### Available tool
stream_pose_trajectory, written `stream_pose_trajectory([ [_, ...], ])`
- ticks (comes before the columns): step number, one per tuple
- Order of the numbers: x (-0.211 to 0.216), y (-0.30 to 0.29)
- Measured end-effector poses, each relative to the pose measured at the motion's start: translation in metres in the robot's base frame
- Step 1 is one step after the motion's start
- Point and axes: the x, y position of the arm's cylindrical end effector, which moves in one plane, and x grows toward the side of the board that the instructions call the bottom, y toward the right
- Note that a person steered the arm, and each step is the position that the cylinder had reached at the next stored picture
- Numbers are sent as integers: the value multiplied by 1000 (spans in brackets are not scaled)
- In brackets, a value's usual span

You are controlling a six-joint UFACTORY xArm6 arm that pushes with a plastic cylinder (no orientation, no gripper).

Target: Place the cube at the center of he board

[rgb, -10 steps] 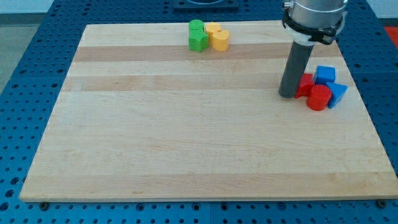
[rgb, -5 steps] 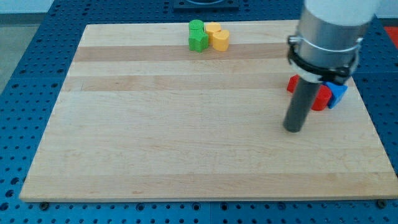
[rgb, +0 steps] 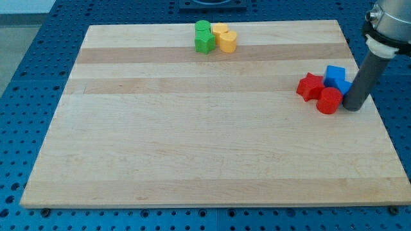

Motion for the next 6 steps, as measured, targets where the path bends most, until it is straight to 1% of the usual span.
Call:
stream_pose_trajectory([
  [3,-45,0],
  [4,-52,0],
  [6,-78,0],
])
